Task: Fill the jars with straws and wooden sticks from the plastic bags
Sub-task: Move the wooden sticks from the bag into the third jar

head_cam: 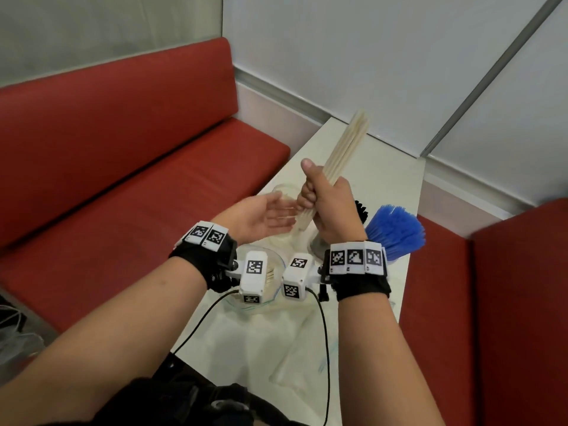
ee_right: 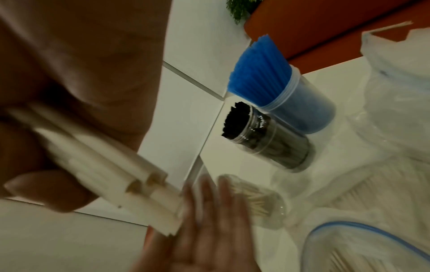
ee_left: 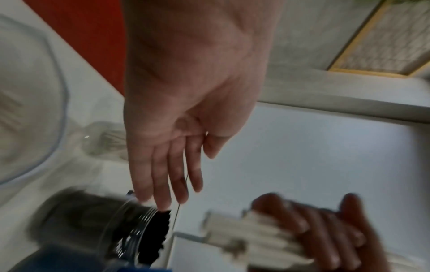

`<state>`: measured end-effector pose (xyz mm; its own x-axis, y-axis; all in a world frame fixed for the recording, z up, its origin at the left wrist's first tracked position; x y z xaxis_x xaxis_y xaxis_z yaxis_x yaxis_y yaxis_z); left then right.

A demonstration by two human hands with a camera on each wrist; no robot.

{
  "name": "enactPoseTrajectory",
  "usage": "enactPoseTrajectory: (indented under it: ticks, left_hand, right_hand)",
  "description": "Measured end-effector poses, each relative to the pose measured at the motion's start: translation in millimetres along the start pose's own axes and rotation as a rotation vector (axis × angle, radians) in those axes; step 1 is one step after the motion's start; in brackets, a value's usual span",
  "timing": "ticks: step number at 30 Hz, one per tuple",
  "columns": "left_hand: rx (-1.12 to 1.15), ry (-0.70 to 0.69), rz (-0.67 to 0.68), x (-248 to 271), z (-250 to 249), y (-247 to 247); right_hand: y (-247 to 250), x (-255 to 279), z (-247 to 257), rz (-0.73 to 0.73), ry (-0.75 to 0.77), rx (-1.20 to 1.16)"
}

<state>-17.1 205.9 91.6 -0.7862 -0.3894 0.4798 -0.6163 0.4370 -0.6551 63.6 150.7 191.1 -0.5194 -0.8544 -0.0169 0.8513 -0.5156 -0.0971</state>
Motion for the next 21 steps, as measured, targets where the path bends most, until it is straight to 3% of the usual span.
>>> enactPoseTrajectory:
  ticks: [2,4,10,17,21]
  left_hand:
    - [0.089,0.158,0.125,1,30,-15]
    - [0.202,0.225,0.23,7,43,-34]
    - [0.268,0.229,0.303,13,41,-64]
    - [0.283,0.347,0.162,5,58,-54]
    - [0.182,0.304,0.085,-4,58,-41]
  right_hand:
    - [-3,3,16,0.022,0.026,-0.018]
    - [-4,9,23,0.023,0.036,0.02]
    - [6,20,21,-0.022,0.047,0.131]
    - [15,19,41,-0.051,0.139,0.17]
    - [13,21,46,-0.071,0.163,0.196]
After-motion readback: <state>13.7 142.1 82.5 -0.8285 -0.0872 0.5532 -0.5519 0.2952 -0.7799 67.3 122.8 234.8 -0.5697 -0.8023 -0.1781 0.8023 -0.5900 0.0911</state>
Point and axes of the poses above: each hand's wrist, its own x-axis away from the middle knuckle, its own y-axis out of the back of the hand, z = x × y, the point moved 9 cm from there along -x, towards the middle knuckle, and after that the axes turned 8 degrees about x, right-handed, at the moved point
